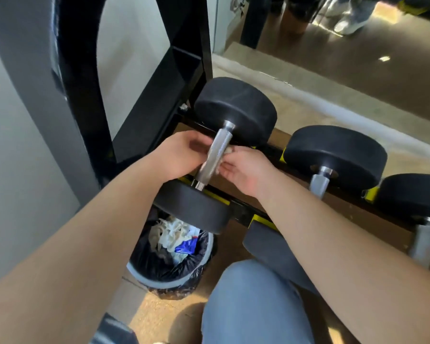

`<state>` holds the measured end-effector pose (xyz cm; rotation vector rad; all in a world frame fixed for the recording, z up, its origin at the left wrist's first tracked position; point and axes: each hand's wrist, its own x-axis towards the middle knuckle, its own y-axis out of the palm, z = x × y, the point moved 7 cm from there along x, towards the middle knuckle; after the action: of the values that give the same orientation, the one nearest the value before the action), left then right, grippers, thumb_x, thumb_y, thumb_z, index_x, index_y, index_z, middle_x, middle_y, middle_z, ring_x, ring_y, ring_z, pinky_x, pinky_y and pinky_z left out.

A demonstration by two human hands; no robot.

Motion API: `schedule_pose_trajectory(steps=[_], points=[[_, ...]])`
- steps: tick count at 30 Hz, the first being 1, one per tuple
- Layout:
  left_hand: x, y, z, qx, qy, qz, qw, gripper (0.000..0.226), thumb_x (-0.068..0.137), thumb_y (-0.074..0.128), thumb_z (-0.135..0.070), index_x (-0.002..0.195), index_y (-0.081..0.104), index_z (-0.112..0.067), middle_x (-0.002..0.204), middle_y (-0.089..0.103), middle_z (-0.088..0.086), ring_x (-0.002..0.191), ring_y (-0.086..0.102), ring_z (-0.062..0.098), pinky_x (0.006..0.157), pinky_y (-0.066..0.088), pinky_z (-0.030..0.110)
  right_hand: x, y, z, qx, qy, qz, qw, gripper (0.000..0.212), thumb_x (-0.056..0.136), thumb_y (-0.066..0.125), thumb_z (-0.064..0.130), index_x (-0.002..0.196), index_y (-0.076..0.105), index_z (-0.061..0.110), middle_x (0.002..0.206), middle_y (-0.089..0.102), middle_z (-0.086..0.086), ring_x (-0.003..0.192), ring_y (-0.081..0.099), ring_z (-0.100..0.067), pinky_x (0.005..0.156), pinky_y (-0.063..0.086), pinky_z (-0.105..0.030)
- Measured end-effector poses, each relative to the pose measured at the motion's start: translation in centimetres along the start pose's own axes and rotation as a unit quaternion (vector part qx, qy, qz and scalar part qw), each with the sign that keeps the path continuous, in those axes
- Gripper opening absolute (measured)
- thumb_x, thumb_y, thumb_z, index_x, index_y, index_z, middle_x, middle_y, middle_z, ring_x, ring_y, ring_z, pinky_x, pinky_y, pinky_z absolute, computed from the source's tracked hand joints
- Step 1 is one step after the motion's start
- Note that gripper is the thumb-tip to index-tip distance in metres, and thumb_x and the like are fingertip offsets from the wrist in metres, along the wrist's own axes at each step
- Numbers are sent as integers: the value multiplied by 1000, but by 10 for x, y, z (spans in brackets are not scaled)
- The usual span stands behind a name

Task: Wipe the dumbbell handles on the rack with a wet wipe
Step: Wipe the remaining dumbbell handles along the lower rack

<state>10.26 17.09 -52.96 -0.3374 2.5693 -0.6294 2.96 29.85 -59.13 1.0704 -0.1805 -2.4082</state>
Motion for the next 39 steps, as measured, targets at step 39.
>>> schedule_pose_trajectory(steps=[39], points=[[19, 2, 18, -149, -32, 42, 987, 48, 60, 38, -17, 92, 72, -31, 100, 77, 0, 98, 73, 24, 91, 59, 47, -63, 30, 20, -476, -304, -217, 796, 11, 90, 77, 30, 99, 81, 27, 87, 66, 17, 81, 62, -1, 77, 49, -17]])
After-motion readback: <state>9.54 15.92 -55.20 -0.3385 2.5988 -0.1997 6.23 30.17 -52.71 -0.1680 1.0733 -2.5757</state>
